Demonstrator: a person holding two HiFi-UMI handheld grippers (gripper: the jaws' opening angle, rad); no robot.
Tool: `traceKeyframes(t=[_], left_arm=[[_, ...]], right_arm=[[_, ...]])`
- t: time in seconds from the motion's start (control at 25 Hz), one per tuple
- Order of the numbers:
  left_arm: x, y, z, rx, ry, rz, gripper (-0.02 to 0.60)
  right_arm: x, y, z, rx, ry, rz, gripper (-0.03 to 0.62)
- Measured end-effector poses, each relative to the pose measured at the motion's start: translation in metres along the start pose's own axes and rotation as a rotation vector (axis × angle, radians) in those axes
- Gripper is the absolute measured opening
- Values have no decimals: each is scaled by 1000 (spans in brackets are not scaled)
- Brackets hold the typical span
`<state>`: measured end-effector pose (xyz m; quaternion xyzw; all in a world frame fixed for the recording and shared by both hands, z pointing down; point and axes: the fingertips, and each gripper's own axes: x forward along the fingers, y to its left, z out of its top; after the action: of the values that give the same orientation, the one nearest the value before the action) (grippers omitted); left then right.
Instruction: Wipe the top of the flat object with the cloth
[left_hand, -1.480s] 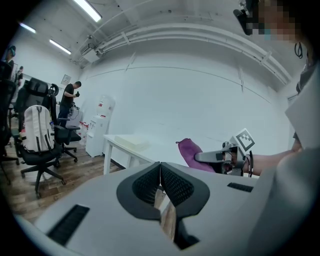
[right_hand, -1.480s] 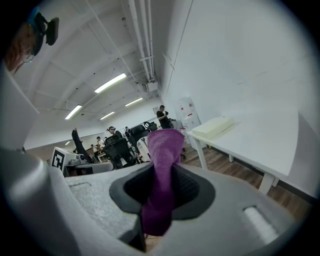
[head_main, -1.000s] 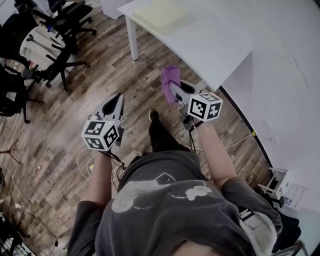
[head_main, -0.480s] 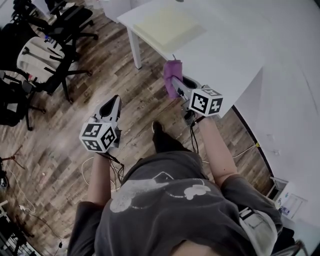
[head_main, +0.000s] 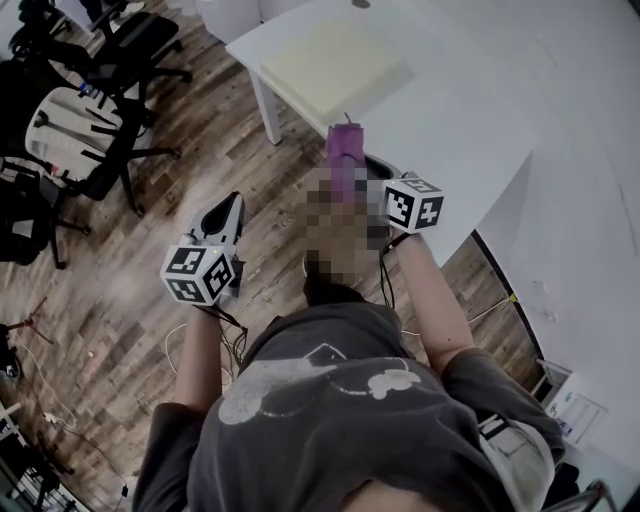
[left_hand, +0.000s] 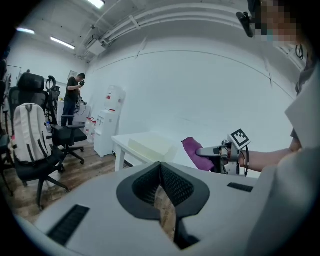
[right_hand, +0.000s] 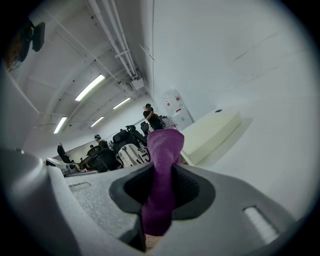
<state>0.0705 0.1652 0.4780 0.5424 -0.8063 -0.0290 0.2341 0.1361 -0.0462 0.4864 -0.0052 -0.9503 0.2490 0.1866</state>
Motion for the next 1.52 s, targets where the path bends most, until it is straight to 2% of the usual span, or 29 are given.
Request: traceKeyframes(t=[0.52,0.72,0.92,1.16,1.52], left_arm=[[106,21,62,34,-9,-17,-2],[125,21,73,36,10,-43,-2],[144,34,89,90,20,-74,-2],[190,67,114,133,33,-172,-3],[277,104,146,204,128,-358,-2]], right_arm=[[61,-72,80,13,-36,0,92],[69,-91,93,43,-44,-39,92],[83,-99,99,70,-50,-79,92],[101,-118,111,99,-98,-172,92],[131,-128,151,81,-156,-326,92]])
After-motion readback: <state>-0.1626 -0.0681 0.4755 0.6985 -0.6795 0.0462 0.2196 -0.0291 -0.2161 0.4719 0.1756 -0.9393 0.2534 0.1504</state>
